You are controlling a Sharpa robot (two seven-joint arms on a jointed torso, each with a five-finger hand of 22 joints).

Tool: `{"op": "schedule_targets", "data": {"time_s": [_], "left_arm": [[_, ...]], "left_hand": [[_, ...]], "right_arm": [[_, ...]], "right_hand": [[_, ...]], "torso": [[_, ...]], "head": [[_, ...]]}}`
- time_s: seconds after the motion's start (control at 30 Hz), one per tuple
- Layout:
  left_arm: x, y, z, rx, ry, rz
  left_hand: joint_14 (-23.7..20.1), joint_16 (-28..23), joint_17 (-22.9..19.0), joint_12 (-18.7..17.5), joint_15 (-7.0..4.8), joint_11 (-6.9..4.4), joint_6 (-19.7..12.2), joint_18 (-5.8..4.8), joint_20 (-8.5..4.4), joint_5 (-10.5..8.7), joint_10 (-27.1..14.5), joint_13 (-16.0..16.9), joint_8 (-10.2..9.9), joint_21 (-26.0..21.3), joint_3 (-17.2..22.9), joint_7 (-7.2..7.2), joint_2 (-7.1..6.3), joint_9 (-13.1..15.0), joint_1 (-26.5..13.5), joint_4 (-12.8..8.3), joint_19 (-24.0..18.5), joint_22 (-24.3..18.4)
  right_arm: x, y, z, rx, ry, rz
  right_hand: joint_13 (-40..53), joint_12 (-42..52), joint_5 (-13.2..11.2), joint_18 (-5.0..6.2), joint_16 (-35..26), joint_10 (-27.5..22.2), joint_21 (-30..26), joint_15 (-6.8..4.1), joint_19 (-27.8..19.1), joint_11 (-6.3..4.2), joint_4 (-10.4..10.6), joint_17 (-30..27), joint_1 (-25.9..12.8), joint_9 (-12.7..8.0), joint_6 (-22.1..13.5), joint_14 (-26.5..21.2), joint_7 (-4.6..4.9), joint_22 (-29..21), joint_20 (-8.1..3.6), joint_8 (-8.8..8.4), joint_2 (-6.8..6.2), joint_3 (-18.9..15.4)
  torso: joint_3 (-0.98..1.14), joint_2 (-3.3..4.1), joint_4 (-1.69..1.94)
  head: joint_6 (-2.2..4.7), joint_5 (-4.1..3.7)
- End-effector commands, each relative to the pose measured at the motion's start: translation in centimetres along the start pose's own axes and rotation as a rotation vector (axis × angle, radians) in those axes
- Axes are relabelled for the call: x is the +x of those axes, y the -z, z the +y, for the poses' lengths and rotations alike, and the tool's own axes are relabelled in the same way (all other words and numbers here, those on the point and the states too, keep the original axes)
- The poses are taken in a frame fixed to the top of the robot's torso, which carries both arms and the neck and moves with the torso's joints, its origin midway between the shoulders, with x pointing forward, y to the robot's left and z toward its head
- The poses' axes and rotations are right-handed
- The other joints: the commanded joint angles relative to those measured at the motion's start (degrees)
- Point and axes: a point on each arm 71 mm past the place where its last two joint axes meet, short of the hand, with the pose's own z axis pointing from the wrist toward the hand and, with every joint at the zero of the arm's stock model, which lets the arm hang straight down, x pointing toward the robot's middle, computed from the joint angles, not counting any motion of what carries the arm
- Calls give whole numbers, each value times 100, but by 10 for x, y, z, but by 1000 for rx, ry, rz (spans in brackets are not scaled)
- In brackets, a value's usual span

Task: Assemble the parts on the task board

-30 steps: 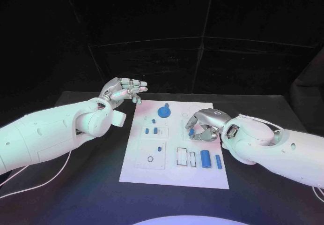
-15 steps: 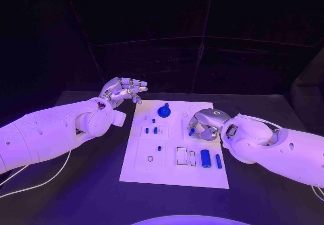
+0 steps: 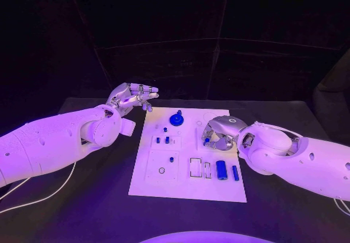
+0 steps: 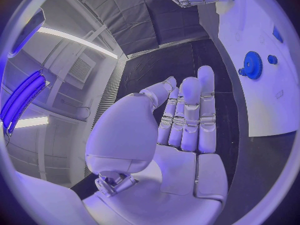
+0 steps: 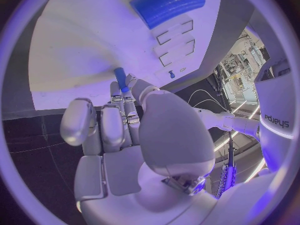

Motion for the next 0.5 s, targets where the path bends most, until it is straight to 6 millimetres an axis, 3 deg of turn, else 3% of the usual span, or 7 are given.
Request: {"op": "schedule_targets", "data": {"time_s": [0.03, 0.5], "left_arm": [[1, 0, -1, 3, 8, 11], [0, 0, -1, 2, 8, 9]], "left_hand": [[-52, -18, -9, 18, -1, 14, -6, 38, 12, 16, -30, 7, 30, -19, -36, 1, 61, -1, 8, -4, -47, -8], [-54, -17, -14, 24, -1, 13, -6, 39, 12, 17, -32, 7, 33, -22, -38, 0, 69, -1, 7, -2, -46, -11]], "right_arm": [[-4, 0, 0, 6, 25, -43], [-23, 16, 19, -68, -94, -124]], "right_hand": [[55, 45, -19, 17, 25, 169, 49, -63, 30, -76, -56, 5, 124, 35, 100, 161, -24, 80, -36, 54, 110, 102], [69, -32, 4, 8, 30, 179, 74, -62, 43, -61, -169, 1, 143, 18, 76, 161, 1, 112, -54, 9, 45, 228]], "torso": [[-3, -4, 5], [-8, -13, 4]], "head": [[-10, 1], [-7, 25]]}}
